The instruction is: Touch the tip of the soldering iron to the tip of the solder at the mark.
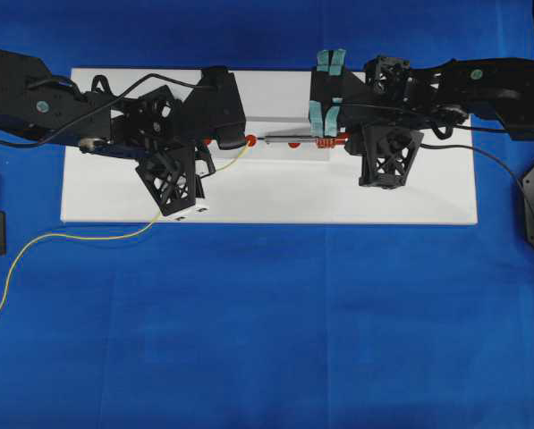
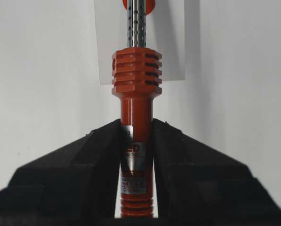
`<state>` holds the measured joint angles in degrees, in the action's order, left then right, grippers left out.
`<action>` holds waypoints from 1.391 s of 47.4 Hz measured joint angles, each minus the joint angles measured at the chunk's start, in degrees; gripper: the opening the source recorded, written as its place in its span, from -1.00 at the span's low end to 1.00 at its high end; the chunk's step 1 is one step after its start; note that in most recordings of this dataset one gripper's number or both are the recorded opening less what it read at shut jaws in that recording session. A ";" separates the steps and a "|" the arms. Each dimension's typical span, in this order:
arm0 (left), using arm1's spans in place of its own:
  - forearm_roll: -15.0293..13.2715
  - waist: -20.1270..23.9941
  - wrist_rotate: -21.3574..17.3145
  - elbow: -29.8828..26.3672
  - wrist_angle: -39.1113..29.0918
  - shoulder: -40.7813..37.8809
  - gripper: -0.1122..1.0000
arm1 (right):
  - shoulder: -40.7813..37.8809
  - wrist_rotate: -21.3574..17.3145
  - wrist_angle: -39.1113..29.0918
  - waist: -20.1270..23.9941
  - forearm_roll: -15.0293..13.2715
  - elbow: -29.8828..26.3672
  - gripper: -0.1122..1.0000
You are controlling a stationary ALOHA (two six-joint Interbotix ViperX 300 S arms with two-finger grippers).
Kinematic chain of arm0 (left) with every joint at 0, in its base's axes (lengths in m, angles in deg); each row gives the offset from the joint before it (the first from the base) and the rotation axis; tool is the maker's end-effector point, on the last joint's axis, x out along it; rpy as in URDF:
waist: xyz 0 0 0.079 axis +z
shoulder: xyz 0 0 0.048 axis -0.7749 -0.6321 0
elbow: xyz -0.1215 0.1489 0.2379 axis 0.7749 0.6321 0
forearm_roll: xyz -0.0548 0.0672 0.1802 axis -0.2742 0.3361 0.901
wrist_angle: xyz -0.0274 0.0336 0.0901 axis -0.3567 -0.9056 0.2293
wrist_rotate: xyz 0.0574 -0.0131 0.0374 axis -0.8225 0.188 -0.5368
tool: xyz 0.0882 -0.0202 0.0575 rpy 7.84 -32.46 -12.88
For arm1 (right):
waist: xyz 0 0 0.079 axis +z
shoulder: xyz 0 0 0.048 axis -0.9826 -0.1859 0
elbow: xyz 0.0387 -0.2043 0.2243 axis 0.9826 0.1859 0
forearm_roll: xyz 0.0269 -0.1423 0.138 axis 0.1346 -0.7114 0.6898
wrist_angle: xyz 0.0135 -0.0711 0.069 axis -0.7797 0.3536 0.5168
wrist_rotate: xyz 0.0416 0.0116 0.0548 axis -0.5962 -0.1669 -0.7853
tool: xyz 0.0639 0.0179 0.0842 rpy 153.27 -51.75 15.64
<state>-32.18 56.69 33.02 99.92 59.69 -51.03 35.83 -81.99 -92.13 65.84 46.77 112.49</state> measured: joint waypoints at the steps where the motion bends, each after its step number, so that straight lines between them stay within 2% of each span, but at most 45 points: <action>1: 0.00 0.00 0.00 0.00 -0.09 0.00 -0.77 | -0.09 0.09 0.00 0.00 0.00 -0.09 -0.68; 66: 0.09 0.00 0.00 -0.53 -0.97 0.00 -0.77 | -1.23 0.09 0.09 0.09 0.00 -0.44 -0.68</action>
<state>-32.09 56.69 33.02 99.39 58.72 -51.03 34.60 -81.91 -92.04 65.93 46.77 112.05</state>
